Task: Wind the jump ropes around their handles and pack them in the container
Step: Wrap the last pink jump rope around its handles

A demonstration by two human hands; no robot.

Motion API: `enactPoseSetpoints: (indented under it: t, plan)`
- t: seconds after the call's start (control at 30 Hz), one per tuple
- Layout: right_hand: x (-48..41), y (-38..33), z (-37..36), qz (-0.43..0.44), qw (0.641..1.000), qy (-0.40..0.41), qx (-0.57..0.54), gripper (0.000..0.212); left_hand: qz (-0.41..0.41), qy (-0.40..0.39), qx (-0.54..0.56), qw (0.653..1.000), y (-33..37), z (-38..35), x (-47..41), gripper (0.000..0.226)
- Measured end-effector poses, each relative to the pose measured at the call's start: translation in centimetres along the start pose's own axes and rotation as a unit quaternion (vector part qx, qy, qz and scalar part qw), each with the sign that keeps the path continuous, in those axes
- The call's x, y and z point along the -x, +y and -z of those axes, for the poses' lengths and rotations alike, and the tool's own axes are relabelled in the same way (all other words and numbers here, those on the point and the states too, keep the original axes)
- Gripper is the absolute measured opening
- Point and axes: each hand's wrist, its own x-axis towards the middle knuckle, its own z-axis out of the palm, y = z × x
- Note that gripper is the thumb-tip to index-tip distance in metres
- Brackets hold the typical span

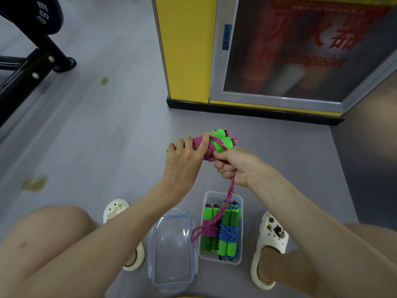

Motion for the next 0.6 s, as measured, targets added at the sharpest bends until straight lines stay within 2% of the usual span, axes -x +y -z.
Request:
enactPoseSetpoints:
  t: [0.13,0.23,0.33,0.47,0.5,0.53,0.57,0.6]
  plan:
    - [-0.2,0.6,-0.3,-0.013,0.994,0.049,-0.099,0.043,-0.019,0.064,-0.012,0.998,0.6,-0.5,0.1,0.06]
    - [-0.5,1.0,-0.4,0.016,0.988,0.078,-0.129,0.047,-0.025,0.09,0.014,0.996,0.8,-0.6,0.0,0.061]
    - [-0.6,1.0,-0.2,0.064,0.985,0.095,-0.125,0.043,-0.027,0.082,0.084,0.993,0.7,-0.9,-0.2,0.067]
    - [-0.4,0.3,0.9,0.111,0.985,0.087,-0.098,0.038,-0.02,0.036,0.224,0.974,-0.2,-1.0,-0.6,0.063]
    - [-0.4,0.1,1.2,0.115,0.985,0.082,-0.095,0.038,0.002,0.0,0.291,0.957,-0.6,-0.8,-0.8,0.065]
    - [-0.3,0.0,1.3,0.118,0.986,0.078,-0.091,0.039,0.043,-0.054,0.38,0.922,-1.1,-0.2,-1.0,0.064]
    - [-0.2,0.1,1.4,0.121,0.987,0.073,-0.081,0.041,0.099,-0.111,0.481,0.864,-1.5,0.5,-1.1,0.062]
    - [-0.1,0.2,1.4,0.124,0.988,0.066,-0.063,0.043,0.16,-0.158,0.58,0.783,-1.8,1.1,-1.2,0.061]
